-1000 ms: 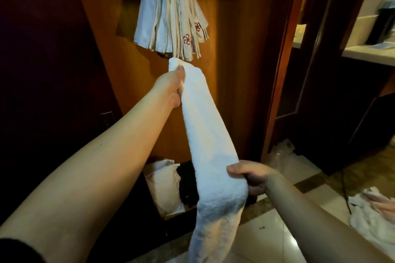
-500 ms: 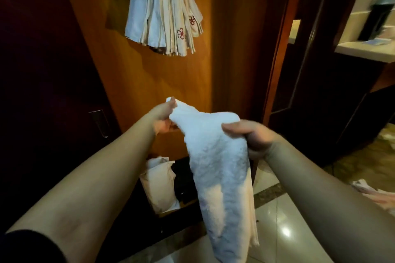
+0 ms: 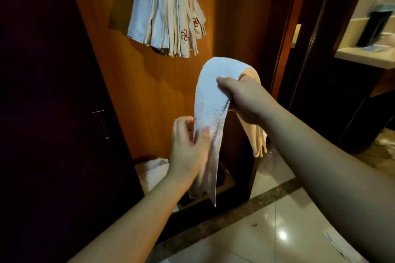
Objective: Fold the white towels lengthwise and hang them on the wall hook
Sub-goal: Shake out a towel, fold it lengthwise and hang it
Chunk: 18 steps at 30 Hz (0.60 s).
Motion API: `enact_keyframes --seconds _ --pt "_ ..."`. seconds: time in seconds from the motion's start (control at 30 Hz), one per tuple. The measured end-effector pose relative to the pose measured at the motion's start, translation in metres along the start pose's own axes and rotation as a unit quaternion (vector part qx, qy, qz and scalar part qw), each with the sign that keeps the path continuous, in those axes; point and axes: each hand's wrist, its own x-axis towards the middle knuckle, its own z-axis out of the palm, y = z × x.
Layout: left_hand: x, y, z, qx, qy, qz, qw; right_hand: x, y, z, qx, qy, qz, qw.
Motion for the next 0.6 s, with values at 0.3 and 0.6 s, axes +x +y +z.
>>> enact_keyframes --seconds 0.3,0.6 --pt "0.029 0.013 0.02 0.138 0.008 -0.013 0.99 0.016 -0.022 0.019 -0.175 0.137 -0.049 0.974" --pt "0.04 -0.091 -0.025 0.288 -0.058 -0.12 0.948 0.024 -0.019 -0.024 -0.051 0.249 -0.022 0.967"
